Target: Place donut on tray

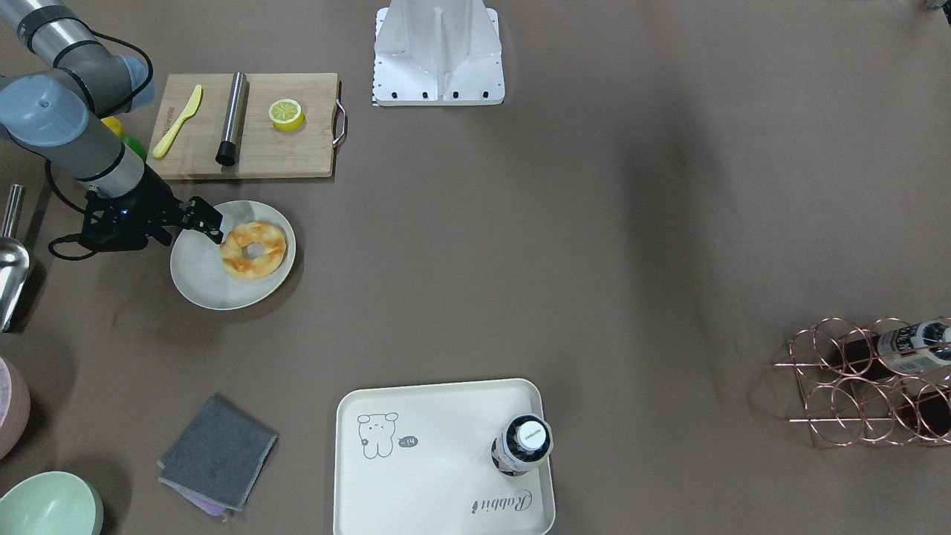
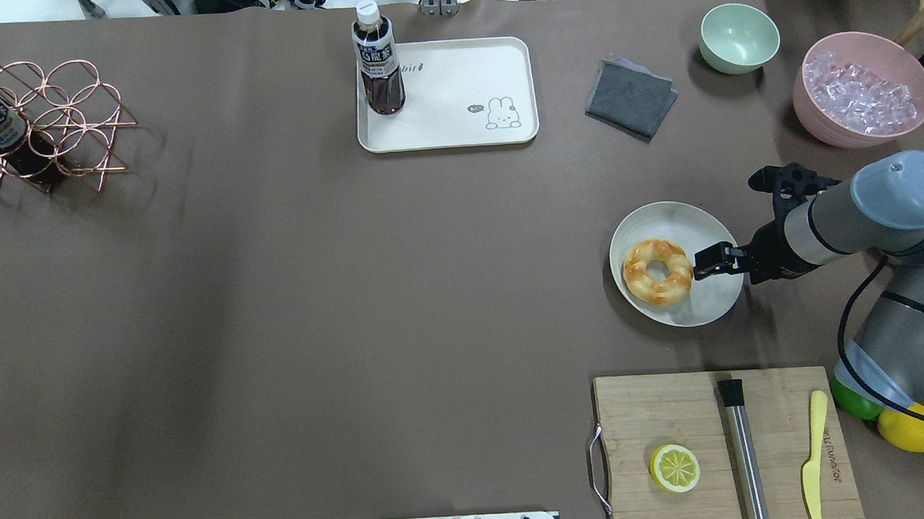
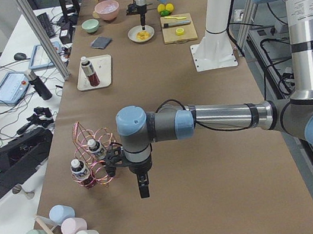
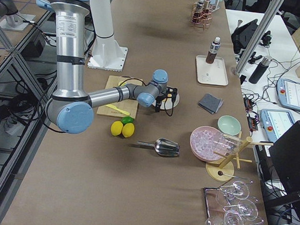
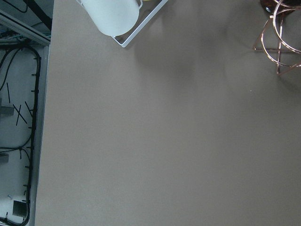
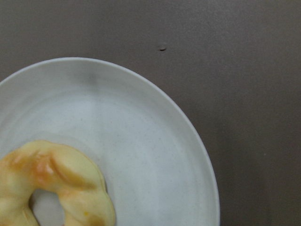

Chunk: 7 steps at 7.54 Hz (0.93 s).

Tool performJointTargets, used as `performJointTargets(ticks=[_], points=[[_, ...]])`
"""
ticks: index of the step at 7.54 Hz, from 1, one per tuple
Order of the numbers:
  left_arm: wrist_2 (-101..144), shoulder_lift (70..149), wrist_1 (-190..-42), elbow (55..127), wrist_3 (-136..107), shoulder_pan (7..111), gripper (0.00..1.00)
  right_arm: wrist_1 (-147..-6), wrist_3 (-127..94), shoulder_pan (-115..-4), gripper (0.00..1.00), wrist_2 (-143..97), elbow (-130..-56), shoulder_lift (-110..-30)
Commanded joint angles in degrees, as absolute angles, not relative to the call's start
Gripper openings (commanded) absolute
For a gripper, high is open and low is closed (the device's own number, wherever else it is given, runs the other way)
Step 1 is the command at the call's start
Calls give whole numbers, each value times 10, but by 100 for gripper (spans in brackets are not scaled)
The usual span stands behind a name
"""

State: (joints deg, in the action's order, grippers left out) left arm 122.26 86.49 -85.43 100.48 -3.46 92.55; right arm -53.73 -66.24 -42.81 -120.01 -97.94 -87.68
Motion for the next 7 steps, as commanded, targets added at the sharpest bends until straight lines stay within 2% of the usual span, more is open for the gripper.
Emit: performJointTargets(ticks=[1,2,3,4,5,6,7], points=[[1223,865,-854,1005,-34,925,98,-537,-664,-430,93,-1200,-981,-883],[1223,865,-854,1005,-35,925,98,-537,-664,-431,61,-1196,-980,-887],[1223,865,-854,1005,-35,925,98,-537,-664,-431,38,-1191,-979,-892],[1223,866,-854,1005,-35,925,98,-538,-664,-431,22,-1186,-979,-893],[1223,867,-854,1005,-35,925,98,-537,-664,-431,8,-1186,-976,-892],[1223,870,-854,1005,-34,925,98,-537,-664,-431,0,-1186,-977,-892],[1223,870,-854,1005,-35,925,98,-537,-676,-434,0,-1190,-983,-890]])
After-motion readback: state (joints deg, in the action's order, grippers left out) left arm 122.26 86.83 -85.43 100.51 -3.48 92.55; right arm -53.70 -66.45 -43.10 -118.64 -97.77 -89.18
